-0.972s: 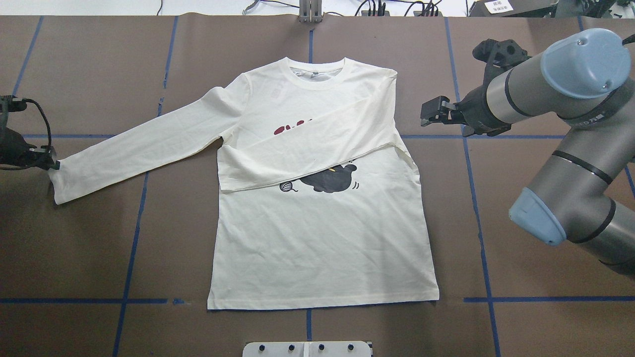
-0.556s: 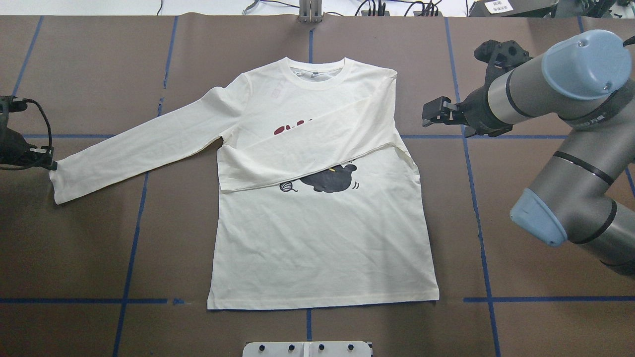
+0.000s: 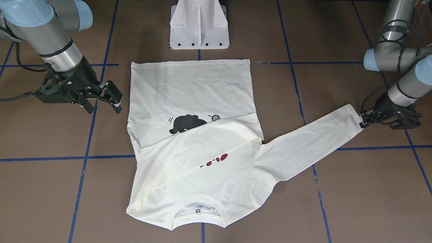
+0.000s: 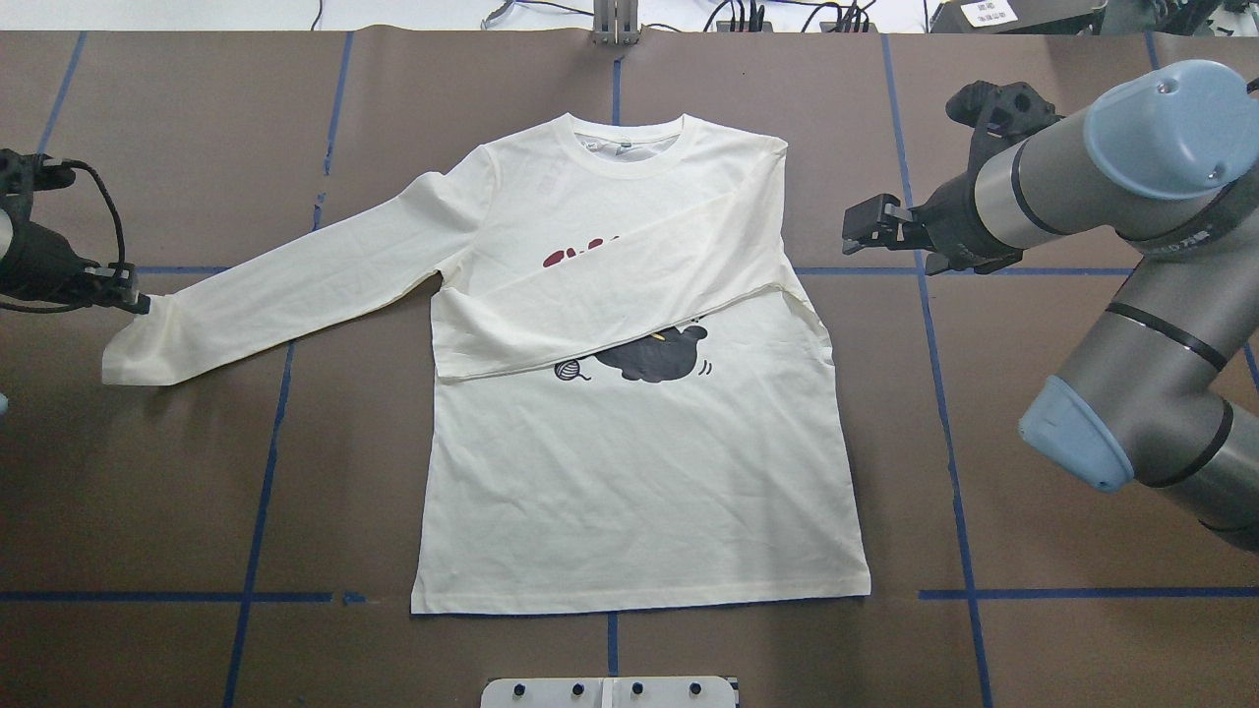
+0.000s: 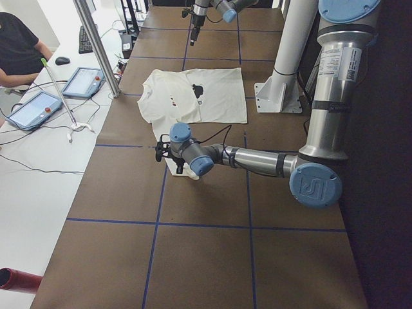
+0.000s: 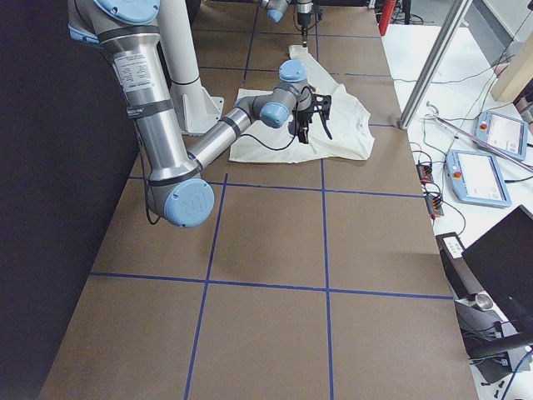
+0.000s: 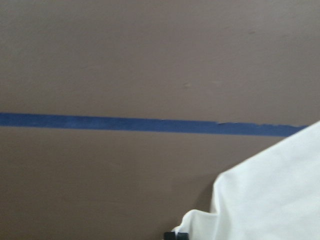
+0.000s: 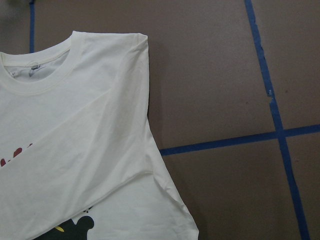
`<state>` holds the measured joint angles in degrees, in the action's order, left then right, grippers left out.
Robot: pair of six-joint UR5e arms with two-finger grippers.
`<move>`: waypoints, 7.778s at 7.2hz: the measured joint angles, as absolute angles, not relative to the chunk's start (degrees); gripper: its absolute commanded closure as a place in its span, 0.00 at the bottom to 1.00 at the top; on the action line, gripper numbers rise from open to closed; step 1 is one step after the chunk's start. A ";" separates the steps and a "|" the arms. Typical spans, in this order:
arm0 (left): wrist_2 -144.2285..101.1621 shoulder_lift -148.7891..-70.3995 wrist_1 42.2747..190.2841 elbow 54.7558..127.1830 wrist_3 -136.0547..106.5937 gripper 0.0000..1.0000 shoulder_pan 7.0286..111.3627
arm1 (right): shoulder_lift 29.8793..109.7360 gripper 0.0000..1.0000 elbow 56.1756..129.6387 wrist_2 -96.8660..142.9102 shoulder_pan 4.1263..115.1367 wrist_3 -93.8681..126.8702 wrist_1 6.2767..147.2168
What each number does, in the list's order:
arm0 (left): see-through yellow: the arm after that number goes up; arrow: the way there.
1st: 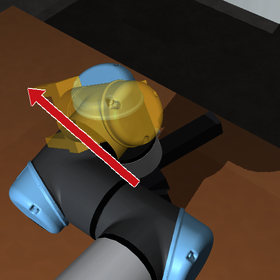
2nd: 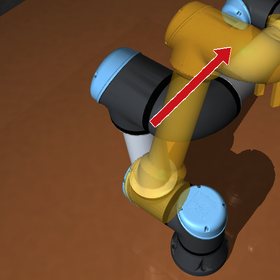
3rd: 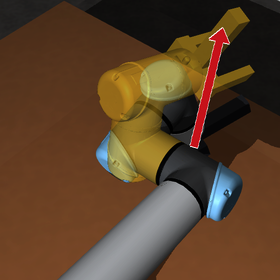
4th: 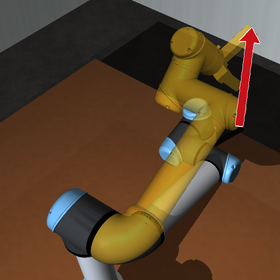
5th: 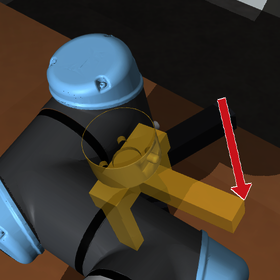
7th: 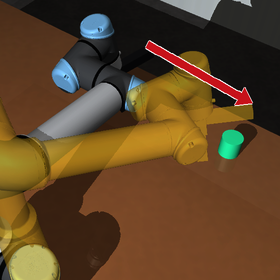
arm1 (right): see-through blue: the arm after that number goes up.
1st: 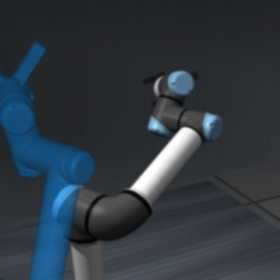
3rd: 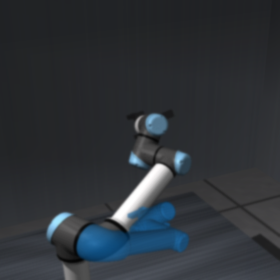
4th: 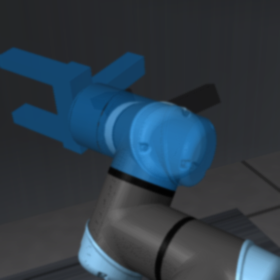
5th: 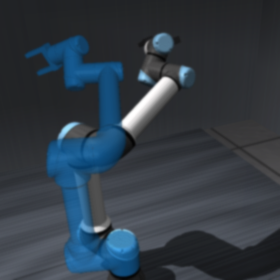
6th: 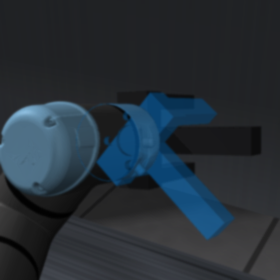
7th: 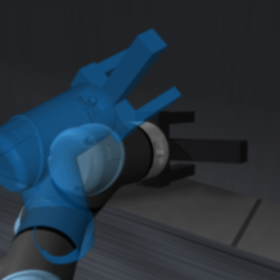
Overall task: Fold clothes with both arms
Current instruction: 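Grasp the other sleeve with the left gripper and fold it across the shirt, then lower the left gripper to a hem corner while the right reaches the other, then grasp the hem corners with both grippers and fold the bottom up toward the collar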
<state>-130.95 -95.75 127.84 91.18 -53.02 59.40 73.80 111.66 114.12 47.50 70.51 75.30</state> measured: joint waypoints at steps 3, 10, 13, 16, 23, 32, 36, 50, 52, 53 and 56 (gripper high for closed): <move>-133.37 -113.01 126.03 97.22 -81.46 1.00 54.90 | 82.33 0.00 114.54 114.76 50.82 59.56 74.83; -88.73 -156.96 130.32 59.08 -101.86 0.42 23.15 | 98.72 0.00 112.18 125.19 64.35 37.45 64.32; -86.01 -158.73 131.50 56.85 -101.81 0.14 21.54 | 99.13 0.00 111.87 126.28 64.31 38.43 62.62; -102.27 -141.12 127.71 82.61 -98.19 0.14 31.12 | 95.26 0.01 112.77 121.51 55.09 58.02 60.65; -107.58 -118.10 109.41 114.02 -77.16 0.14 39.33 | 89.53 0.12 121.18 70.39 5.52 108.18 66.94; -107.58 -118.07 109.75 113.31 -78.56 0.13 38.96 | 91.07 0.79 120.88 74.96 2.17 112.85 74.61; -107.58 -118.13 110.03 113.34 -80.40 0.14 38.87 | 91.94 1.00 121.09 75.34 1.44 112.83 74.62; -90.75 -103.34 96.32 117.06 -106.56 0.33 10.19 | 91.55 1.00 125.82 78.40 4.30 112.24 74.62; -91.12 -103.13 96.39 116.91 -107.27 0.39 8.71 | 91.61 1.00 125.78 78.40 4.34 112.27 74.62; -91.16 -103.11 96.43 116.73 -107.36 0.40 8.22 | 91.64 1.00 125.77 78.40 4.36 112.26 74.62; -91.19 -103.02 96.50 116.15 -107.32 0.63 7.79 | 91.67 1.00 125.79 78.40 4.39 112.24 74.62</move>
